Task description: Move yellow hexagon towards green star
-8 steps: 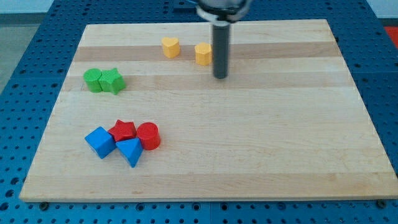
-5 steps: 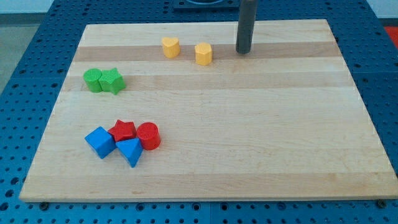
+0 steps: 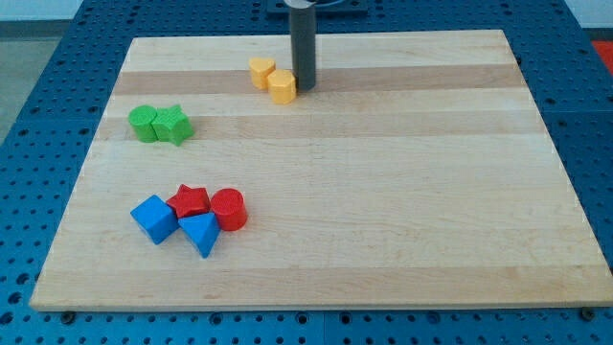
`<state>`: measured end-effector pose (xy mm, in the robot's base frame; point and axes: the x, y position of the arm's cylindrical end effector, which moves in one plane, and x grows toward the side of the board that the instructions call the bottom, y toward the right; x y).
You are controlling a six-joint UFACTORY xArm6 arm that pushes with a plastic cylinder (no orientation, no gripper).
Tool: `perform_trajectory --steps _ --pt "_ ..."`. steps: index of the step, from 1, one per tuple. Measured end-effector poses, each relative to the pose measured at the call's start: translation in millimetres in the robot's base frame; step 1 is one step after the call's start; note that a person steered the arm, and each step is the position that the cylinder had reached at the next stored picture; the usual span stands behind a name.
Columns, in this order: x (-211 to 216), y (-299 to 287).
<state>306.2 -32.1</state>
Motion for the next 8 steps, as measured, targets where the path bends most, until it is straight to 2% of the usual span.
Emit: perform_trajectory --steps 7,8 --pt "48 -118" --pt "44 -98"
